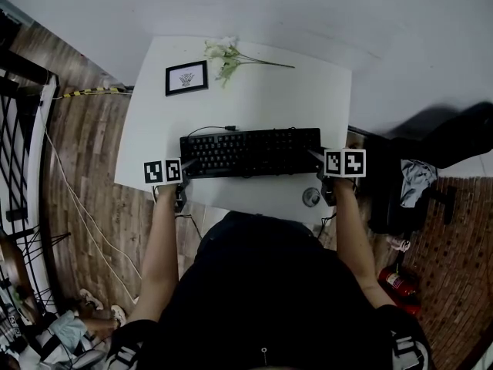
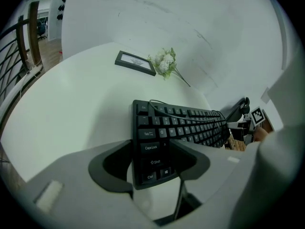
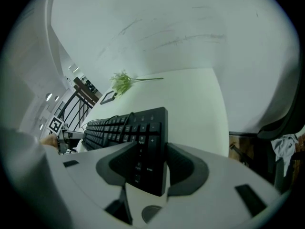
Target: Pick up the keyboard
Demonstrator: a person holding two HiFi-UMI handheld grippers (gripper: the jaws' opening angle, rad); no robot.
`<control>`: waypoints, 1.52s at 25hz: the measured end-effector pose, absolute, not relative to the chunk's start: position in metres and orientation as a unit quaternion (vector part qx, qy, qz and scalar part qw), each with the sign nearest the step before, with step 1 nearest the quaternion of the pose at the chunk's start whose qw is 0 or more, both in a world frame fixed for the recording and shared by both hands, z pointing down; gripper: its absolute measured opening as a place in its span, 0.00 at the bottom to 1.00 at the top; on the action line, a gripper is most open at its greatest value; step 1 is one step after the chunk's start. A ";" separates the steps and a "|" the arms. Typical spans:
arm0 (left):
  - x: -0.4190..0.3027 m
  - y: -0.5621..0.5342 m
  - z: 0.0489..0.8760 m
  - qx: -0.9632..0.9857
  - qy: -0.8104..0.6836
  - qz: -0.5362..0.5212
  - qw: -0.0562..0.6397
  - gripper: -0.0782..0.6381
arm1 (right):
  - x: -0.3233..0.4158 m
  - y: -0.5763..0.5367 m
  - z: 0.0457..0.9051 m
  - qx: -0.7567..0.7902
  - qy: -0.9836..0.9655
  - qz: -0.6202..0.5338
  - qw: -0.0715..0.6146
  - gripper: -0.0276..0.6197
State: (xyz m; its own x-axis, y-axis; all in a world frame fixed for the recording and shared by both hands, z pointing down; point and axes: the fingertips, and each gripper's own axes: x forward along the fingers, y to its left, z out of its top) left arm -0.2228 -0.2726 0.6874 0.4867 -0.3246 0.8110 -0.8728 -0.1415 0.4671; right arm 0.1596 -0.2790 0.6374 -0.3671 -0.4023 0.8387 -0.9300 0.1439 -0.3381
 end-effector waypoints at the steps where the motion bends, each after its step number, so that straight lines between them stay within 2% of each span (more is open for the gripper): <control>1: -0.222 -0.273 0.687 0.703 -0.425 0.277 0.498 0.46 | 0.160 -0.278 0.638 0.479 -0.695 0.447 0.295 0.35; 12: -0.221 -0.271 0.686 0.690 -0.436 0.285 0.502 0.46 | 0.163 -0.281 0.638 0.479 -0.699 0.441 0.294 0.35; 17: -0.220 -0.271 0.670 0.701 -0.447 0.282 0.479 0.46 | 0.164 -0.280 0.628 0.477 -0.711 0.432 0.284 0.35; 38: -0.217 -0.300 0.507 0.773 -0.533 0.183 0.291 0.46 | 0.168 -0.311 0.487 0.493 -0.806 0.286 0.162 0.35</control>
State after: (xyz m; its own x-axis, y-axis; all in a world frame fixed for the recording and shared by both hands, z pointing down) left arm -0.2172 -0.2998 0.5071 0.3661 -0.7173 0.5928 -0.9302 -0.2629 0.2563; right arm 0.1683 -0.3108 0.4869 -0.4625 -0.7016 0.5420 -0.8863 0.3513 -0.3017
